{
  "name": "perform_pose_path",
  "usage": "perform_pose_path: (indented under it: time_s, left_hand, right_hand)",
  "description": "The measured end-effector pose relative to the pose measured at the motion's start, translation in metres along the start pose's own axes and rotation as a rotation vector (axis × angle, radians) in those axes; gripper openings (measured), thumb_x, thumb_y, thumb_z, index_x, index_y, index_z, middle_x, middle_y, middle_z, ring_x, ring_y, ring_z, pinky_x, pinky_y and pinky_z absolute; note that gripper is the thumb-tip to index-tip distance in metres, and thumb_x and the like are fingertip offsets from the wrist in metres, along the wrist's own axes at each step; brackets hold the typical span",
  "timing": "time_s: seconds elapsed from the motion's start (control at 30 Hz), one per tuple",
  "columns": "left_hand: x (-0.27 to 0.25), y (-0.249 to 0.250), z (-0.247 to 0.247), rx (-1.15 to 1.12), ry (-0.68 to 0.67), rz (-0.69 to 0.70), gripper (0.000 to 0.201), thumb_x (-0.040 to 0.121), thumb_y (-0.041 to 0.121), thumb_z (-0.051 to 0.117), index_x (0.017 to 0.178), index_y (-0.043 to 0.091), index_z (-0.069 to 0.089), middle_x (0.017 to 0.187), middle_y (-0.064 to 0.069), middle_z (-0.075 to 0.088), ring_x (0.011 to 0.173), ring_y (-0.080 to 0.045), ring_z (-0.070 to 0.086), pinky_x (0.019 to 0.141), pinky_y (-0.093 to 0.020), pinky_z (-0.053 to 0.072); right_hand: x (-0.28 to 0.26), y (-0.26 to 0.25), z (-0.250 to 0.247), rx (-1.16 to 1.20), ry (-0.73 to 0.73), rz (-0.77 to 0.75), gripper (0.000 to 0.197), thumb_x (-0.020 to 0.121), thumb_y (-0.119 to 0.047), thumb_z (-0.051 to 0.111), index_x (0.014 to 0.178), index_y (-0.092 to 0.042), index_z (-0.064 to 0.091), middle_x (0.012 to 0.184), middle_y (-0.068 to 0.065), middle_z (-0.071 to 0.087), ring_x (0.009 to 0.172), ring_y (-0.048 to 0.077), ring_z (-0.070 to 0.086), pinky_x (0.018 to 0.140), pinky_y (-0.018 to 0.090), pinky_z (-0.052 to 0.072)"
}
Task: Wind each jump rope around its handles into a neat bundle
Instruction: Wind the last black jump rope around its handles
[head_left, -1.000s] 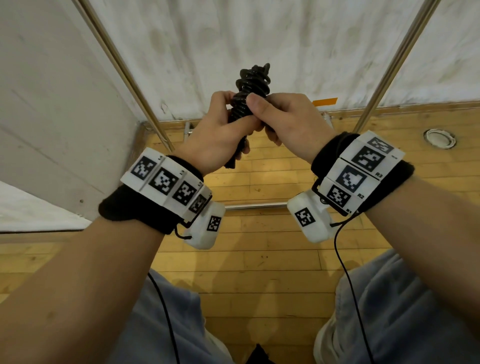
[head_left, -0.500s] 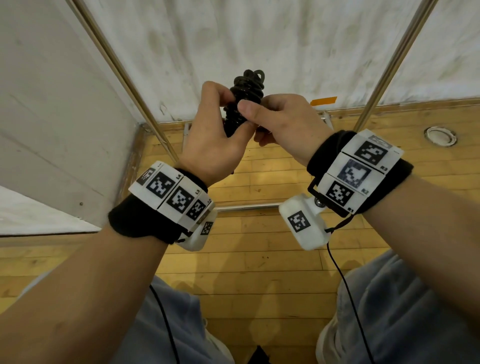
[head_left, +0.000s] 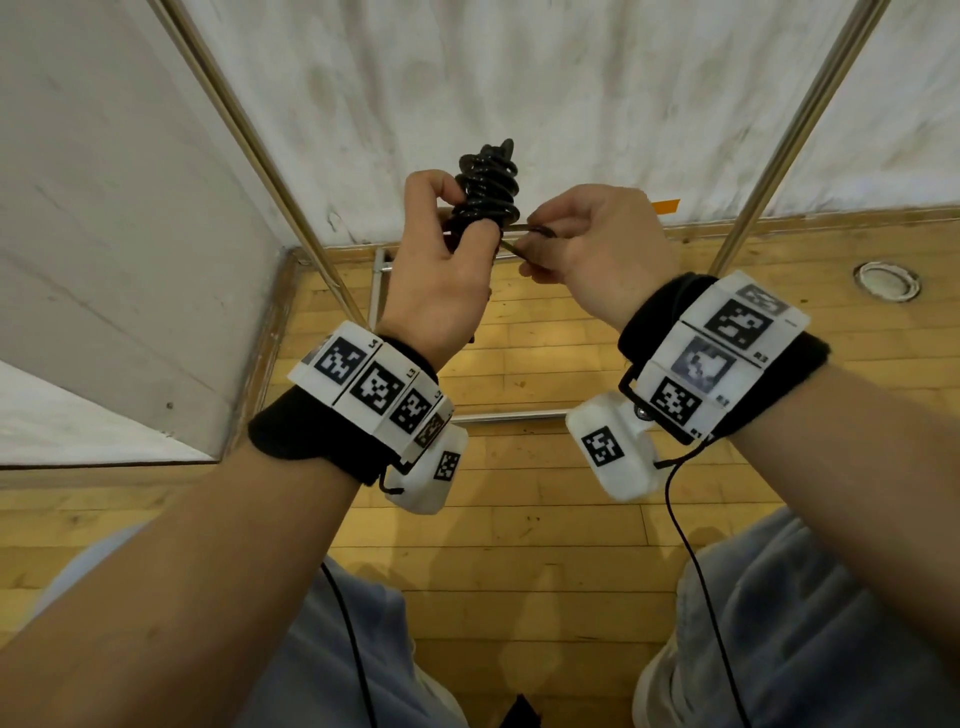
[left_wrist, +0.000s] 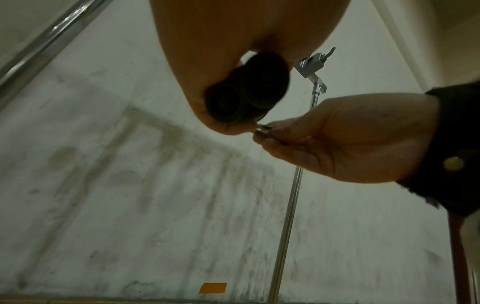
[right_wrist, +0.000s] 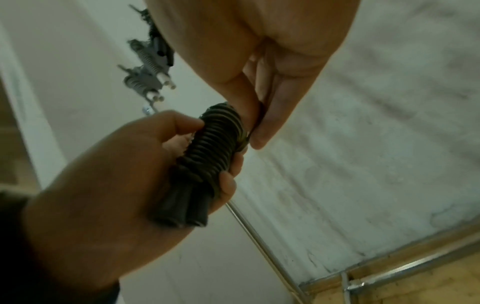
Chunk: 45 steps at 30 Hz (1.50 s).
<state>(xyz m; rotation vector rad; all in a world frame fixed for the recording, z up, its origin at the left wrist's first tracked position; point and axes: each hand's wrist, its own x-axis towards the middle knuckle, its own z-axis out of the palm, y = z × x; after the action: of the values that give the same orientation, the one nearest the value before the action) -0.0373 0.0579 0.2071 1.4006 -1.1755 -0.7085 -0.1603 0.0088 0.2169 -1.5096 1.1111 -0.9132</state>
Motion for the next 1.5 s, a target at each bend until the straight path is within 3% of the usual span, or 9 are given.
perform_pose_path:
  time_s: [0.23,0.47,0.6,0.77,0.87,1.03,1.17,1.33,1.5]
  left_hand:
    - [0.0,-0.005,0.005,0.073,0.071,0.029,0.023,0.092,0.019,0.054,0.092,0.032,0.034,0.075,-0.001,0.054,0.048,-0.011,0.044,0.041,-0.024,0.038]
    - [0.003,-0.004,0.006,0.1,0.161,0.078,0.021,0.088,0.024,0.056,0.092,0.035,0.039,0.111,-0.008,0.041,0.078,-0.032,0.053,0.063,-0.036,0.048]
    - [0.003,-0.011,0.004,0.157,0.141,0.12,0.02,0.089,0.016,0.056,0.098,0.027,0.042,0.105,-0.002,0.038,0.076,-0.013,0.053,0.06,-0.018,0.045]
    - [-0.001,-0.012,0.001,0.238,0.082,0.198,0.029,0.079,0.015,0.056,0.104,0.019,0.041,0.107,0.0,0.038,0.09,0.013,0.041,0.075,-0.004,0.037]
    - [-0.003,-0.009,0.001,0.268,0.03,0.205,0.038,0.075,0.019,0.064,0.104,0.021,0.04,0.105,0.003,0.039,0.097,-0.002,0.046,0.079,-0.009,0.041]
    - [-0.001,-0.002,-0.007,0.19,-0.035,0.09,0.032,0.084,0.024,0.069,0.096,0.034,0.041,0.11,-0.002,0.05,0.094,-0.027,0.06,0.077,-0.044,0.055]
    - [-0.002,0.0,-0.007,0.057,-0.089,0.036,0.026,0.088,0.012,0.065,0.094,0.026,0.043,0.101,0.003,0.051,0.071,-0.019,0.061,0.061,-0.033,0.057]
    - [-0.003,-0.001,-0.01,0.075,-0.15,0.003,0.029,0.087,0.006,0.064,0.094,0.026,0.044,0.099,0.003,0.051,0.067,-0.021,0.061,0.053,-0.022,0.046]
    - [-0.006,0.004,-0.013,0.066,-0.246,0.022,0.022,0.086,0.012,0.058,0.097,0.026,0.045,0.107,-0.007,0.049,0.071,-0.027,0.059,0.061,-0.039,0.052]
  right_hand:
    - [-0.004,0.002,0.007,-0.144,0.07,-0.091,0.018,0.084,-0.01,0.066,0.102,-0.011,0.069,0.088,0.001,0.069,0.079,0.016,0.069,0.08,0.033,0.056]
    - [-0.009,-0.001,0.008,-0.017,0.075,-0.087,0.011,0.082,-0.007,0.067,0.092,-0.012,0.069,0.088,0.005,0.07,0.085,0.02,0.068,0.082,0.037,0.056]
    - [-0.011,0.0,0.011,-0.091,-0.006,-0.109,0.023,0.091,-0.006,0.057,0.111,-0.006,0.068,0.098,0.005,0.07,0.089,0.014,0.068,0.087,0.033,0.054]
    - [-0.011,-0.002,0.008,0.097,0.011,-0.069,0.018,0.086,-0.002,0.063,0.102,0.001,0.069,0.084,0.008,0.07,0.075,0.013,0.069,0.074,0.023,0.057]
    - [-0.013,-0.004,0.006,0.156,0.007,-0.055,0.008,0.082,-0.003,0.068,0.088,-0.004,0.072,0.08,0.01,0.071,0.076,0.019,0.07,0.073,0.026,0.058]
    - [-0.011,-0.004,-0.001,0.005,0.059,-0.161,0.011,0.084,-0.013,0.067,0.076,-0.02,0.071,0.078,-0.002,0.07,0.074,0.015,0.069,0.071,0.028,0.058]
    - [-0.008,-0.001,-0.001,-0.312,0.098,-0.342,0.015,0.083,-0.011,0.064,0.097,-0.016,0.069,0.094,-0.005,0.059,0.084,0.012,0.062,0.079,0.02,0.05]
    - [-0.003,0.002,-0.006,-0.509,0.042,-0.36,0.011,0.082,-0.015,0.068,0.093,-0.016,0.067,0.075,-0.017,0.05,0.067,-0.001,0.05,0.063,0.001,0.038]
    - [-0.005,0.004,-0.009,-0.552,0.005,-0.41,0.003,0.077,-0.012,0.064,0.08,-0.011,0.063,0.073,-0.009,0.051,0.066,0.005,0.048,0.061,0.008,0.037]
